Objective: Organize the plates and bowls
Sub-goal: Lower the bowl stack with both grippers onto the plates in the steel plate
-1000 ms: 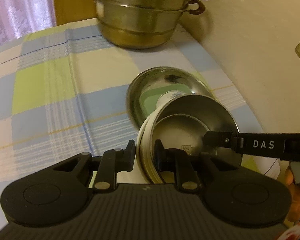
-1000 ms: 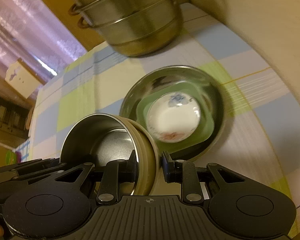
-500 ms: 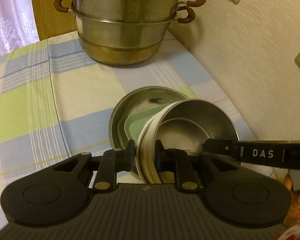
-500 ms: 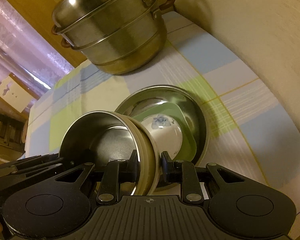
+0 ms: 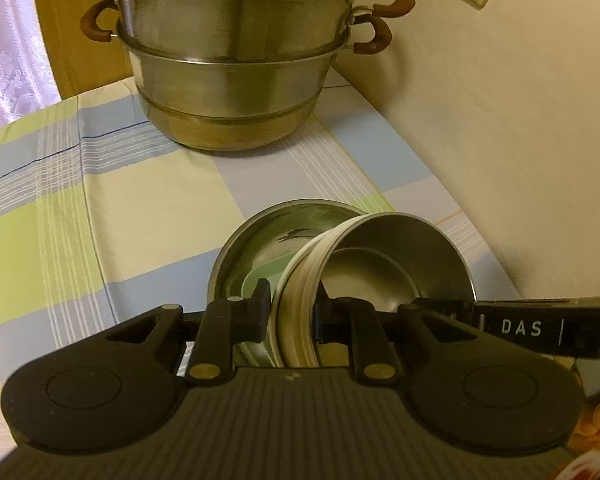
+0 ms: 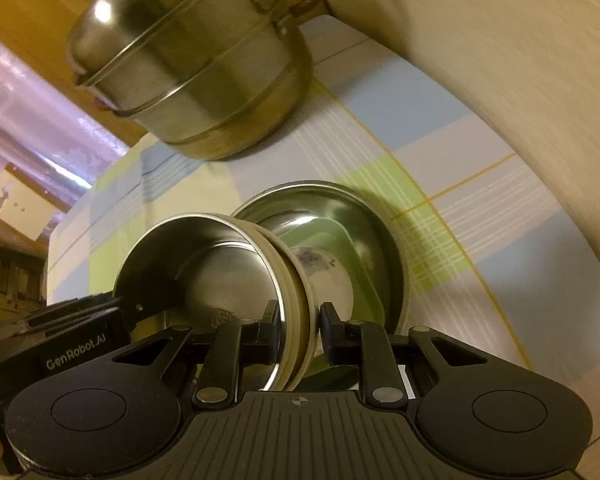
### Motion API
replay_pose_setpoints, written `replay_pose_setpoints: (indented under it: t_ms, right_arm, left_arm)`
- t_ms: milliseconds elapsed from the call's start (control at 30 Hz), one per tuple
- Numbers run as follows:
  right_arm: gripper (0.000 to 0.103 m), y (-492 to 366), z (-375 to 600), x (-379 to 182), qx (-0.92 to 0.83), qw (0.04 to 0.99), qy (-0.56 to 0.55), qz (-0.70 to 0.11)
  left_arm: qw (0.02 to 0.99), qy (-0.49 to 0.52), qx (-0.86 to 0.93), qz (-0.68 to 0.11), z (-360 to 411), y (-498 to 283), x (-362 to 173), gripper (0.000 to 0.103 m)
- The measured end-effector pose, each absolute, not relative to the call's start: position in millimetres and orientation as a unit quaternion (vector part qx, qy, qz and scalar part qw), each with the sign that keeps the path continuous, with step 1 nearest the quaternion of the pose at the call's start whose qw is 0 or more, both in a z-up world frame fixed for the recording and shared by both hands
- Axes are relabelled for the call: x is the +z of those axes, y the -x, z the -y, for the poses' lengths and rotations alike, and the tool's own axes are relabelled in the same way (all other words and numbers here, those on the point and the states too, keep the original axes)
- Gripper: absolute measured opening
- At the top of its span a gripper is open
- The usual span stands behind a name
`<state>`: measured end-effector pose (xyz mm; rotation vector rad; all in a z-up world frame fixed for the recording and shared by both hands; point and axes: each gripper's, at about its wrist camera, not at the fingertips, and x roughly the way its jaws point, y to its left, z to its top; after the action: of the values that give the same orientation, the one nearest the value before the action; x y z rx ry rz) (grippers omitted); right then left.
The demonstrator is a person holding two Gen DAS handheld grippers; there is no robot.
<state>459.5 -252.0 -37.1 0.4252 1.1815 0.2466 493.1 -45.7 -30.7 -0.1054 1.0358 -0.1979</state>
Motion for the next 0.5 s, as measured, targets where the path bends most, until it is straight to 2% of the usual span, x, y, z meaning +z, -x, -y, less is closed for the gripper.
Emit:
replay_pose_setpoints:
  t_ms: [500]
  right_arm:
    - [0.019, -488.7, 265.1, -63.6, 0.091, 0.783, -0.207, -0.58]
  left_arm:
    - [0.845, 0.05, -0.095, -0.523, 57.8, -519.8, -58.4, 0.018]
